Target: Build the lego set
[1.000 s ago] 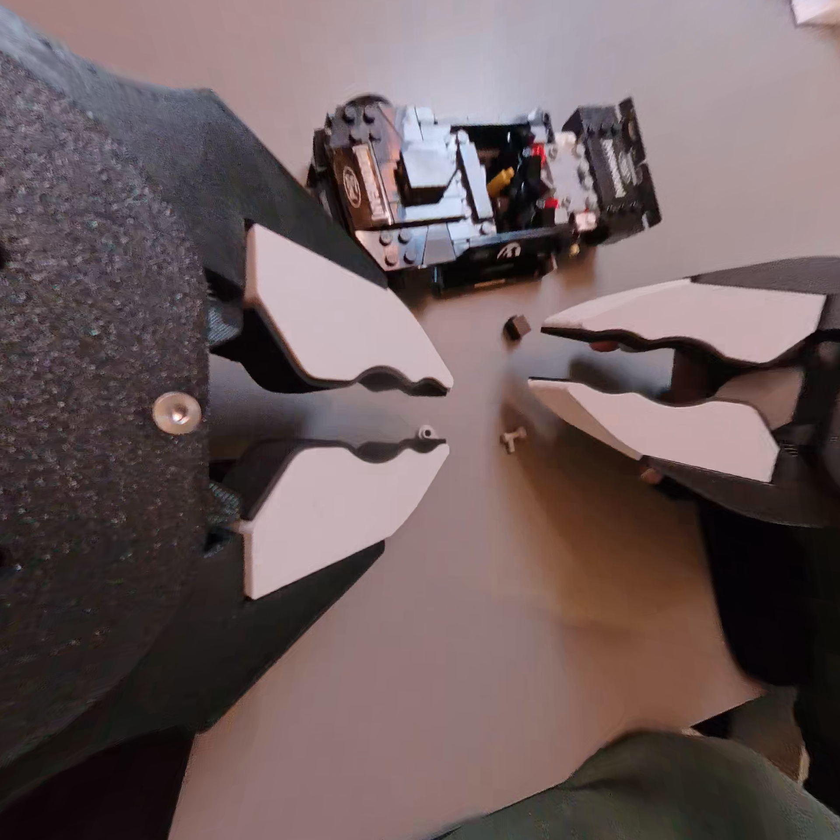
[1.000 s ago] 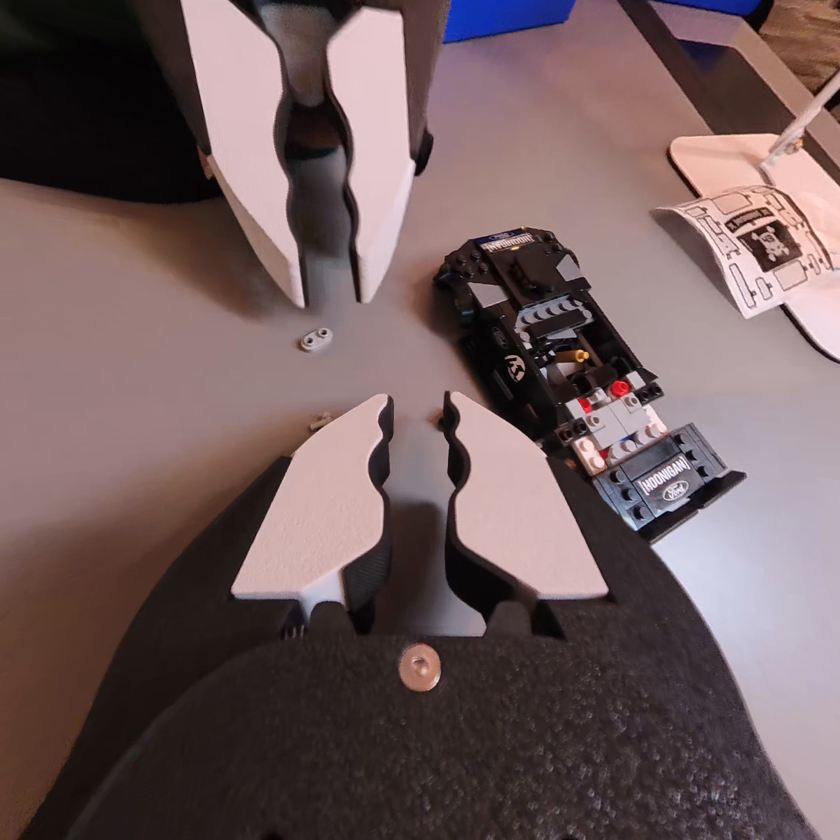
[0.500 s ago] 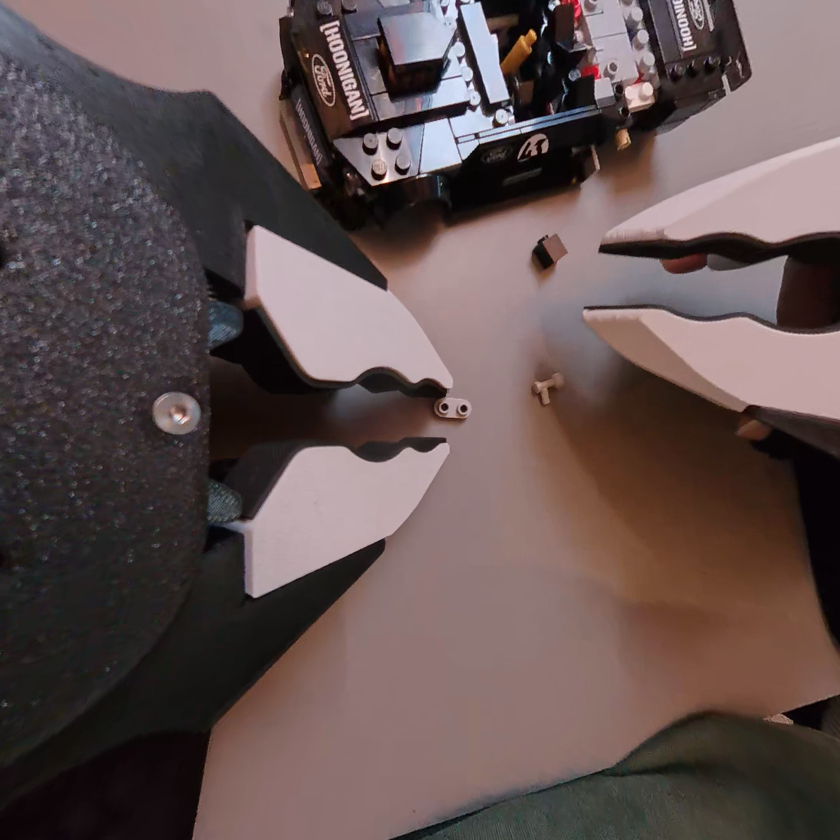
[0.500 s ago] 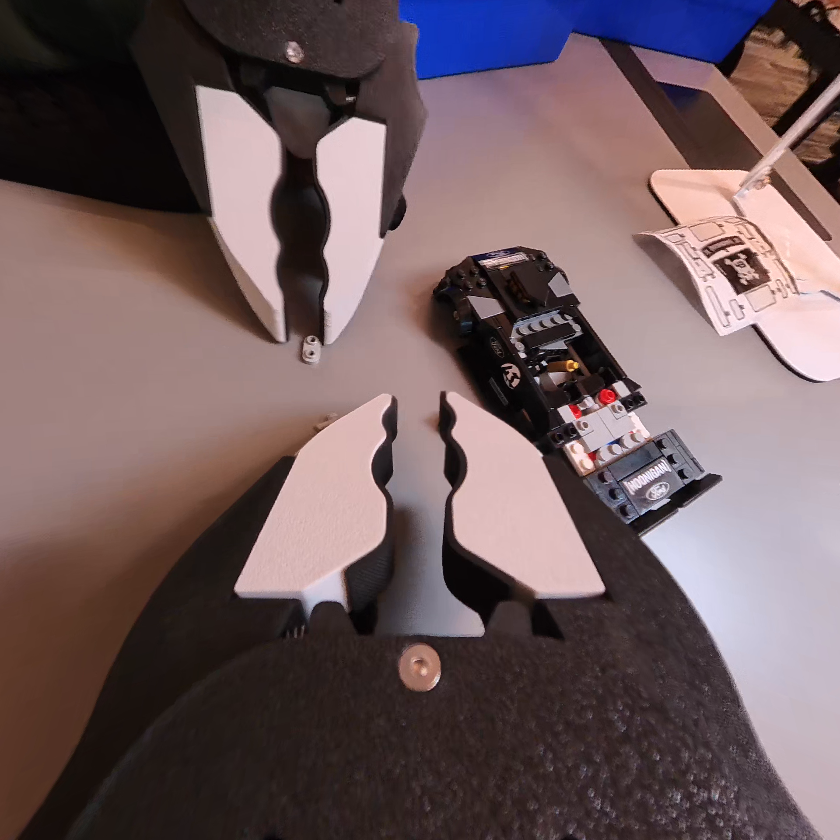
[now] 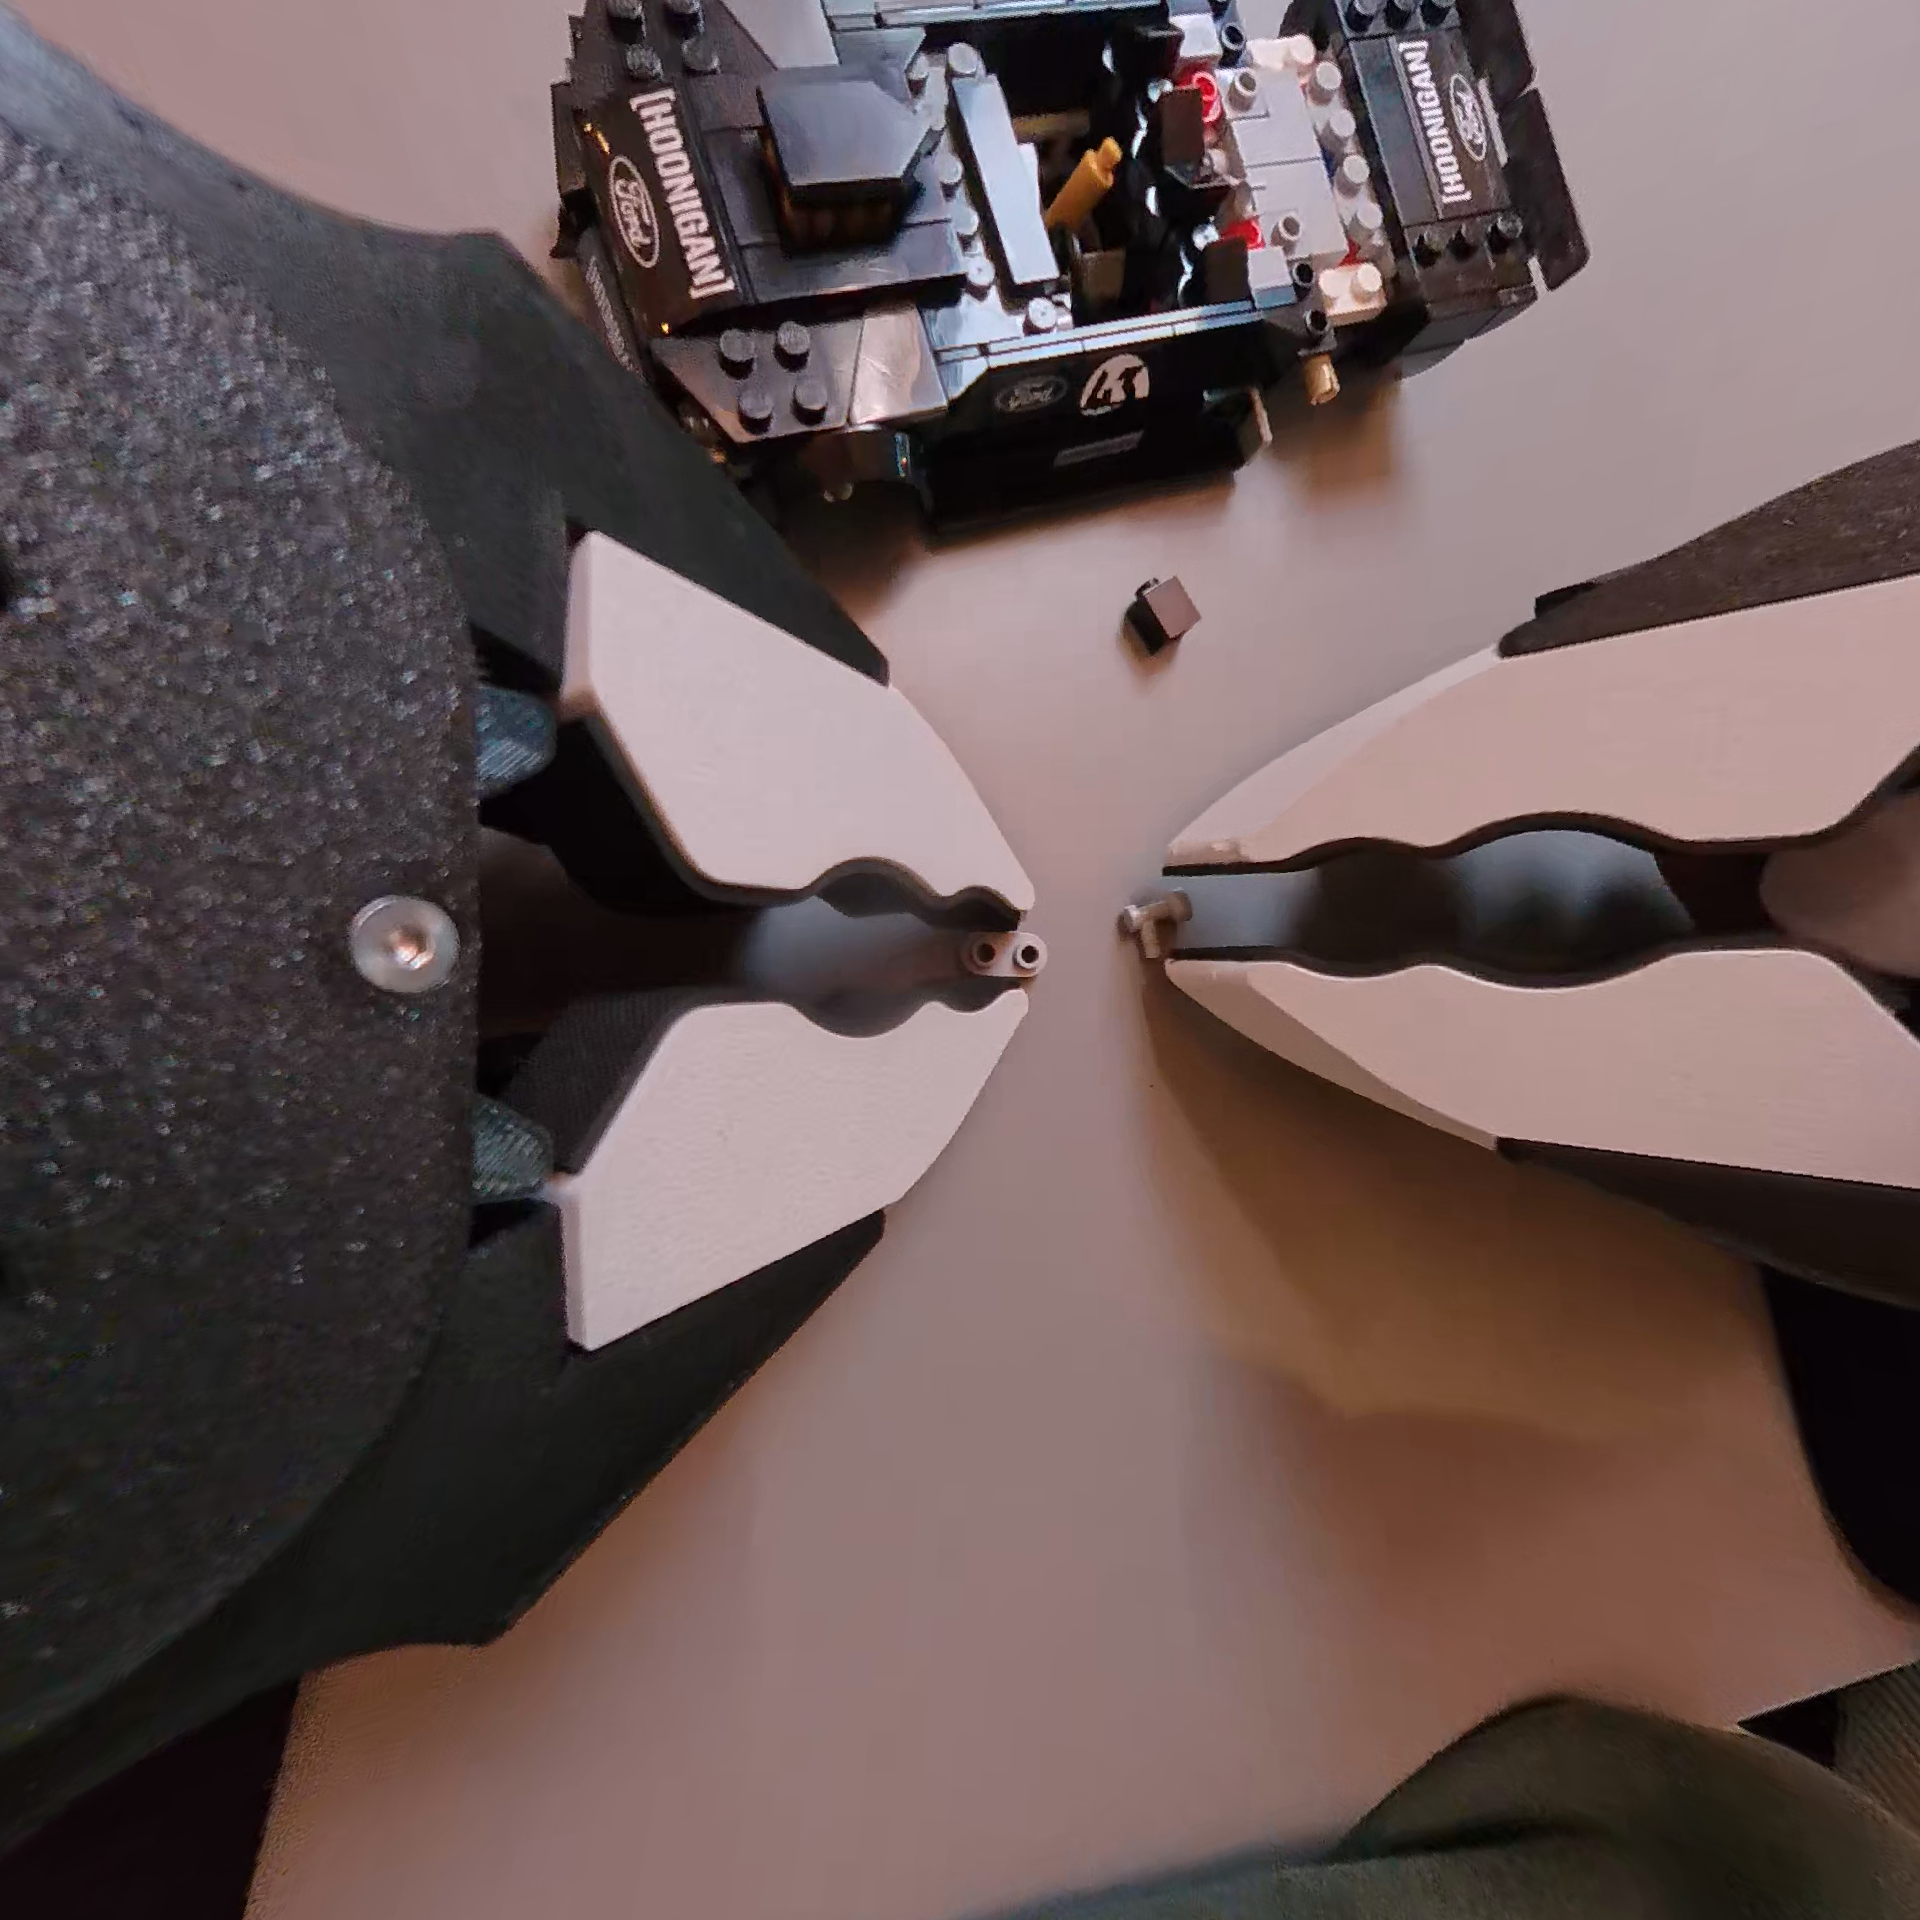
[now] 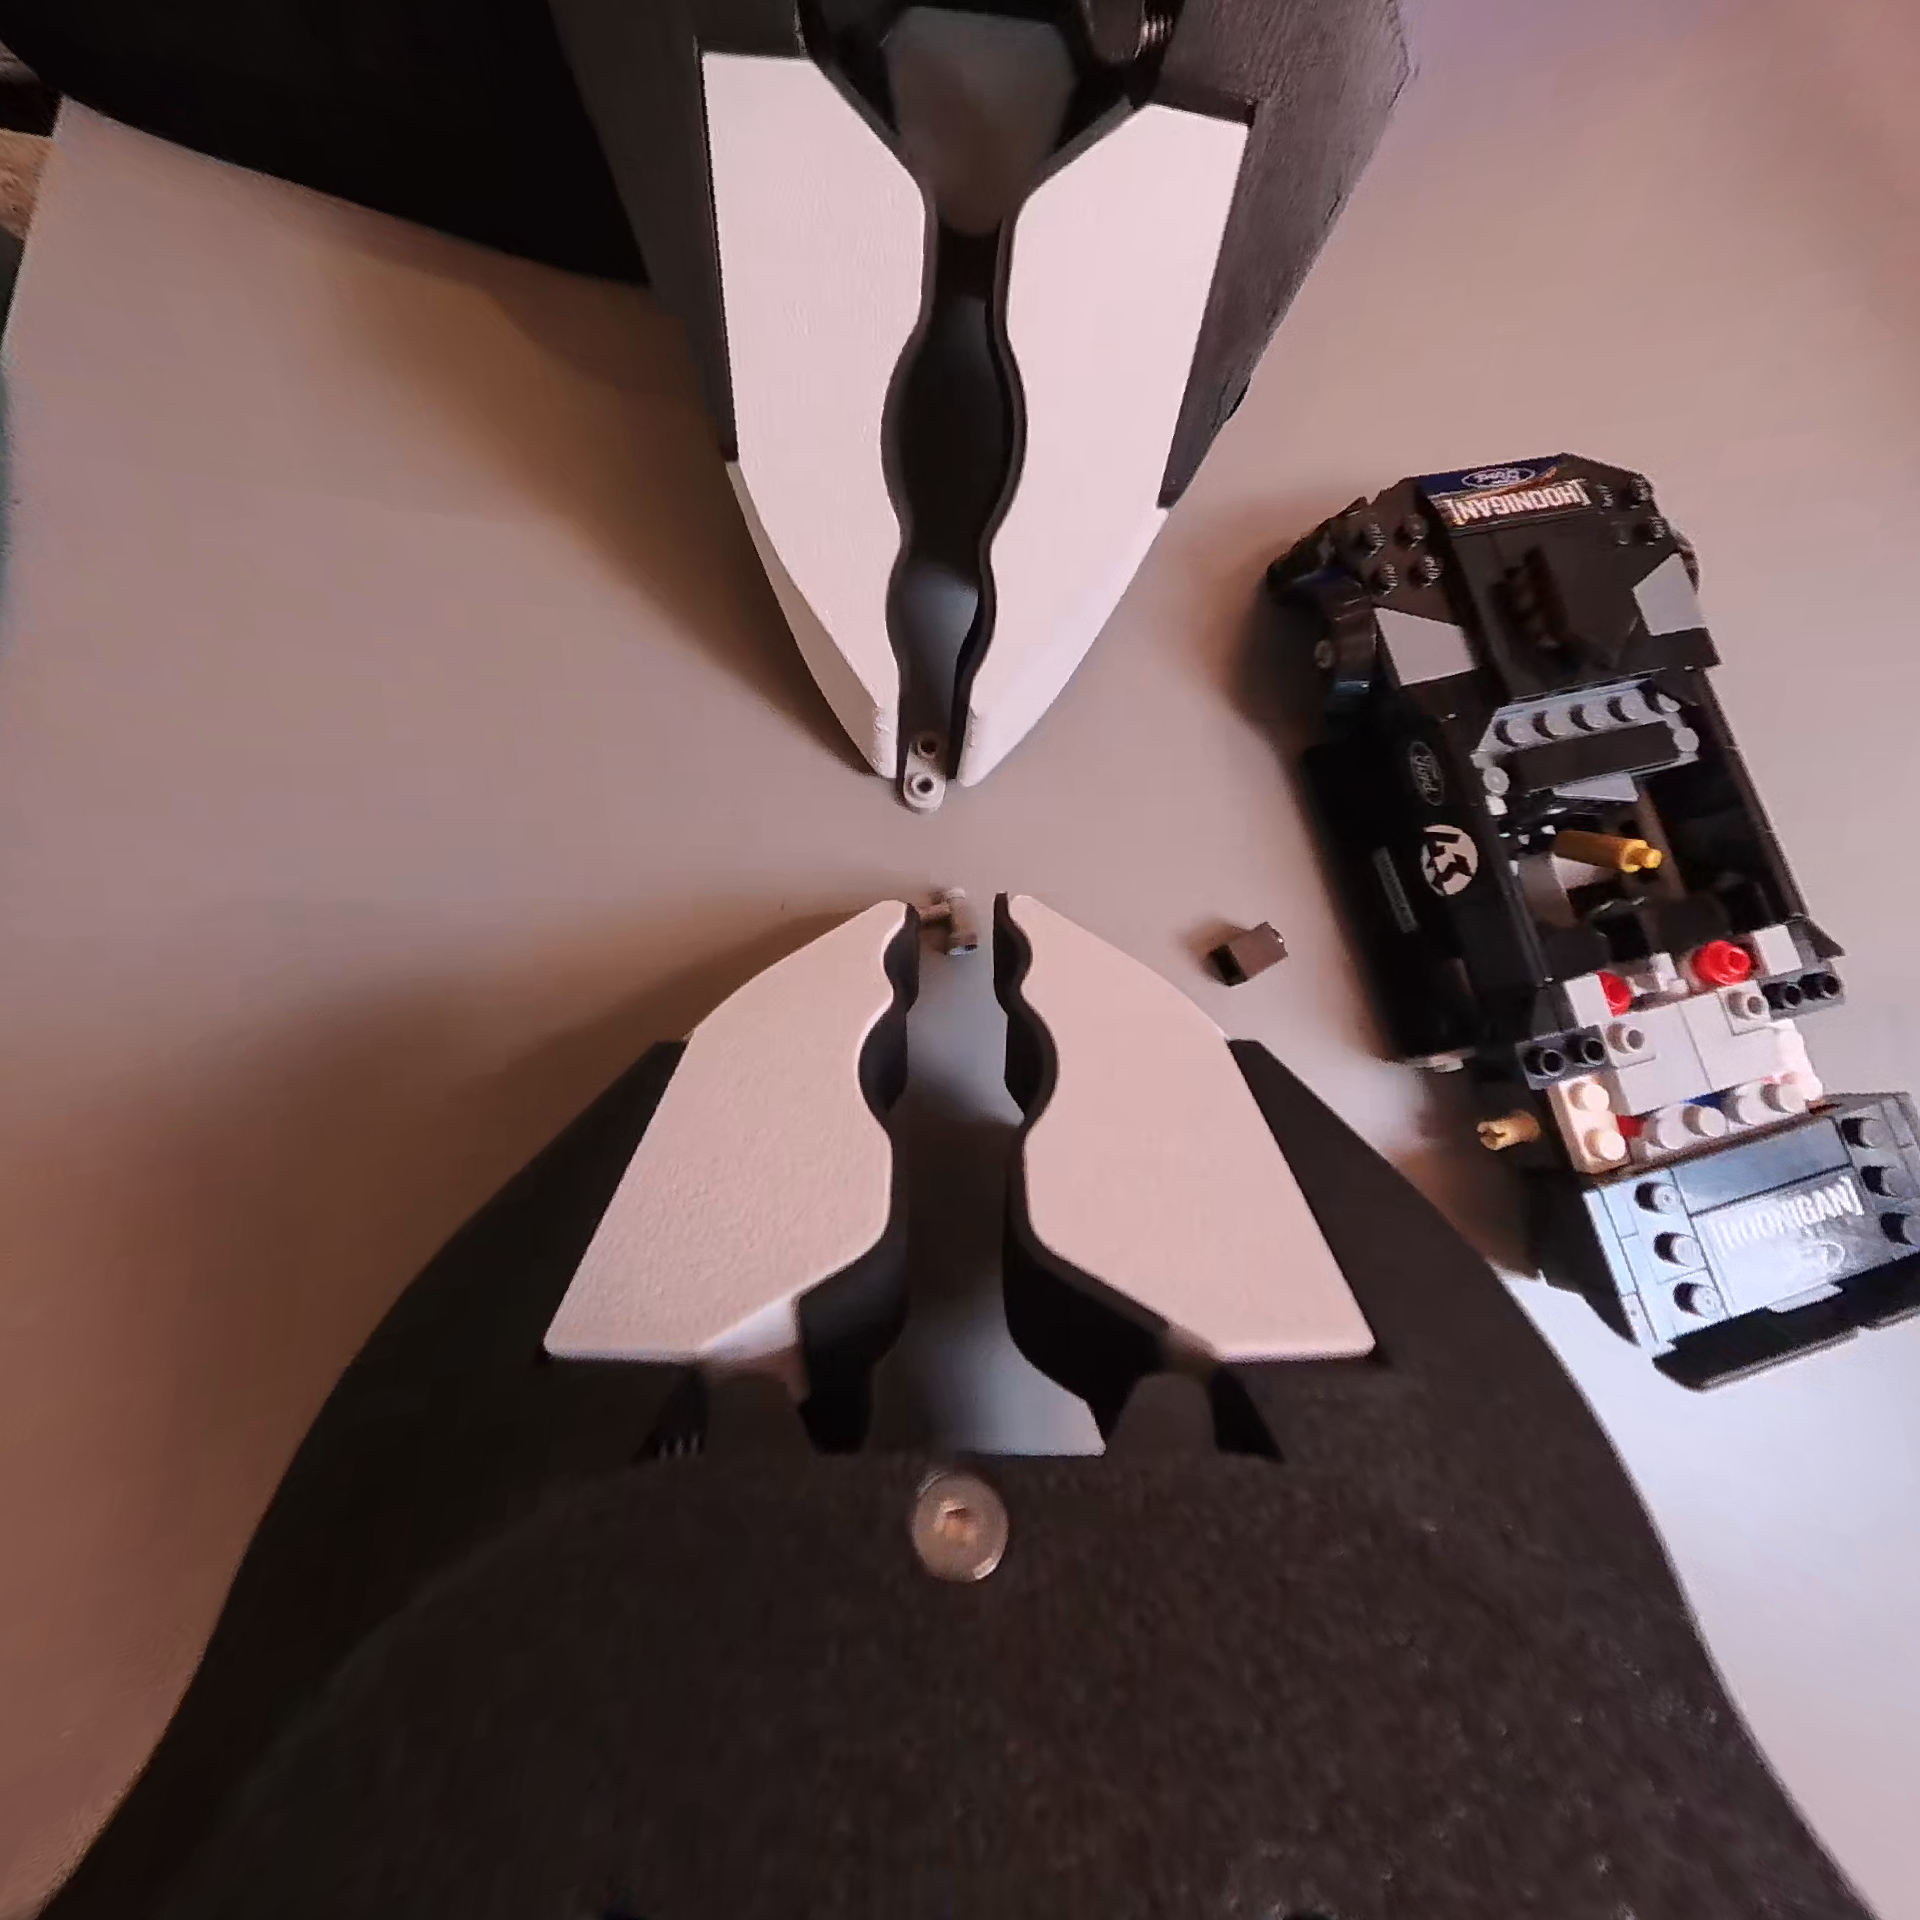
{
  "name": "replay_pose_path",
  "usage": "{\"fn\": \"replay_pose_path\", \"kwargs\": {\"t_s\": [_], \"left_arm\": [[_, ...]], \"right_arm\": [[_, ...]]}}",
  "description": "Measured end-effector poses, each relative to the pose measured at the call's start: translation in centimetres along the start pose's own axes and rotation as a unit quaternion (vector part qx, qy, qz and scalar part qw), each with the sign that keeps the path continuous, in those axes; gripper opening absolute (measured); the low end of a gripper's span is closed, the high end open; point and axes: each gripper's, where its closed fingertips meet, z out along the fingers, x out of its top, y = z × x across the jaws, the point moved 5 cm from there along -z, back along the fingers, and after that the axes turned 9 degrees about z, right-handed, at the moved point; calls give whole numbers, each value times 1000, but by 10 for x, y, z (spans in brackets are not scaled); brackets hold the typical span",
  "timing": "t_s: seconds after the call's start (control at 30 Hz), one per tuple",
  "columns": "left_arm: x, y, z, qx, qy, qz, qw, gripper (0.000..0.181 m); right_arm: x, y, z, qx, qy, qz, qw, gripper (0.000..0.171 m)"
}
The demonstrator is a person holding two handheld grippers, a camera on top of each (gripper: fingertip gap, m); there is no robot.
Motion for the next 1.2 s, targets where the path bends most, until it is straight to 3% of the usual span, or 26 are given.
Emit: {"fn": "replay_pose_path", "kwargs": {"t_s": [0.3, 0.5, 0.67, 0.93, 1.2], "left_arm": [[2, 2, -3, -15, 21, -6, 1000, 18], [5, -6, -11, 14, 39, -11, 999, 18], [12, -14, -20, 47, 79, -20, 996, 18], [50, -23, -47, 118, 223, -40, 967, 16], [62, -17, -57, 64, 307, -74, 947, 10]], "right_arm": [[1, -2, 3, -9, -39, -25, 999, 10], [1, -4, 4, -16, -37, -28, 999, 6], [17, 4, -17, -40, 86, 14, 995, 6], [51, 9, -57, -29, 293, 84, 952, 6], [58, 1, -62, 10, 341, 86, 936, 6]]}}
